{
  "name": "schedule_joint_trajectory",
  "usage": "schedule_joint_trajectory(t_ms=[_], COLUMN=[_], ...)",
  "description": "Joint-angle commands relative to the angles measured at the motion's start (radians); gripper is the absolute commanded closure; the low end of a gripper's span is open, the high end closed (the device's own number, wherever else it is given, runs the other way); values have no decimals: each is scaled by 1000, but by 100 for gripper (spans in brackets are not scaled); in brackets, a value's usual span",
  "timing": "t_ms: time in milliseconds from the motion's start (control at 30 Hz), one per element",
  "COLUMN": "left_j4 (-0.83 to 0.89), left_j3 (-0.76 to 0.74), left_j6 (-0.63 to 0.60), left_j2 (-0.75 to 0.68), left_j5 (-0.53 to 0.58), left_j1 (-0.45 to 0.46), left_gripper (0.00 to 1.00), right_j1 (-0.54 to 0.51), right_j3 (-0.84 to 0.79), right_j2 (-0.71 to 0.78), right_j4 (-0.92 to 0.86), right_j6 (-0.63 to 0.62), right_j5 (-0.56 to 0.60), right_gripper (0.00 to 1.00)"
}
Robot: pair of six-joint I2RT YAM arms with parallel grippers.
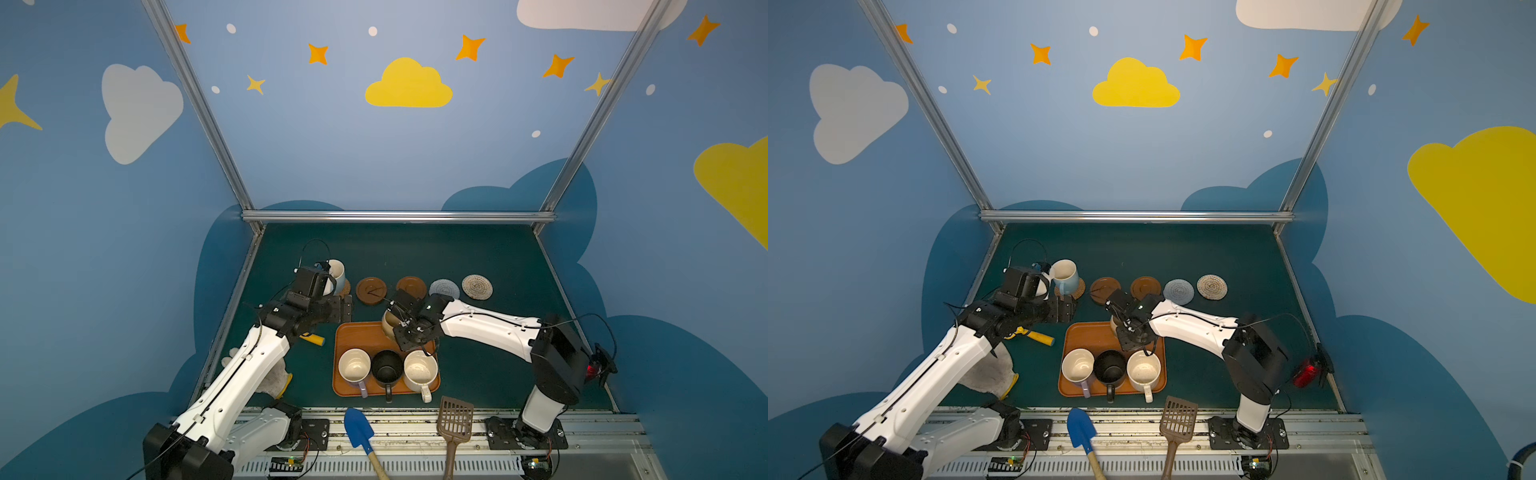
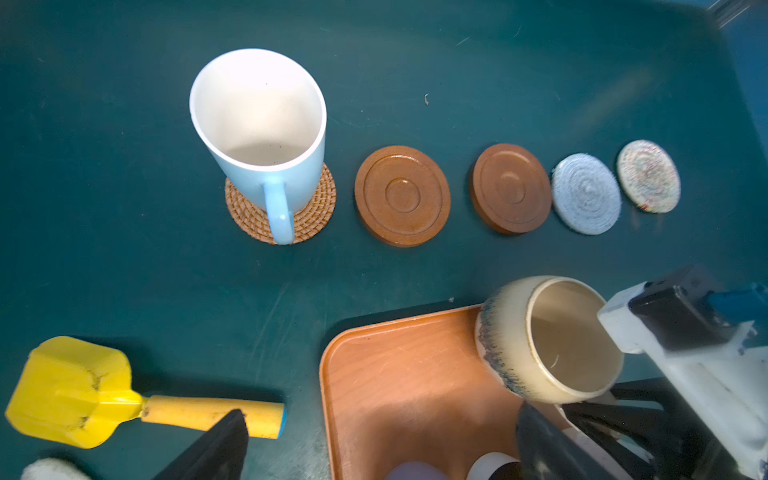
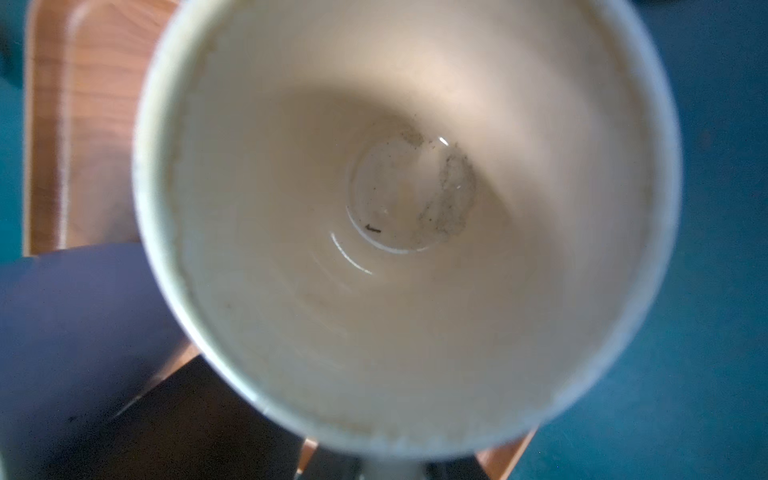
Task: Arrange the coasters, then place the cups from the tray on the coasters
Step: 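Lower the right gripper onto the cream speckled-rim mug and grasp its rim, then lift the cream mug with the right gripper and carry it toward the wooden coaster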
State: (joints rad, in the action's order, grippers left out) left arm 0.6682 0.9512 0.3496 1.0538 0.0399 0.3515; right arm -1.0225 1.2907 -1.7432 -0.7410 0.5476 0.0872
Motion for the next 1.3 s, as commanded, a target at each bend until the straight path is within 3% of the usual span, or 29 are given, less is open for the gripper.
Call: schedule_joint_trajectory(t_ms=[0,167,500,633,900,1067,1267], left_j4=[-67,-134,-259,-300,-274,-317,-334], left_j3=[-25,-53,-104,-121,-123,-149,-168], left_j6=[52,115,250,295,276,269,278], left_j2=[-53,-95,-76,-50,-25,1,38], left_j5=[-64,-205,-300,-281,-106,-126,-149], left_j1=[-22,-82,-107,-111,-147,-151,-151], left_gripper=[0,0,1,2,3,3,3], right_j1=[5,11,56,87,124,131,128], right_j3=[74,148,436,584,897,1093,1115], right_j2=[72,71,-100,-213,-437,-585,-629], right_j4=[38,14,-70,-123,-264,-413,-381], right_j6=[-30,-57,-117,-124,-103,5,101], right_j5=[38,48,46,67,103,112,94], right_gripper=[100,100,100,100,100,100,100])
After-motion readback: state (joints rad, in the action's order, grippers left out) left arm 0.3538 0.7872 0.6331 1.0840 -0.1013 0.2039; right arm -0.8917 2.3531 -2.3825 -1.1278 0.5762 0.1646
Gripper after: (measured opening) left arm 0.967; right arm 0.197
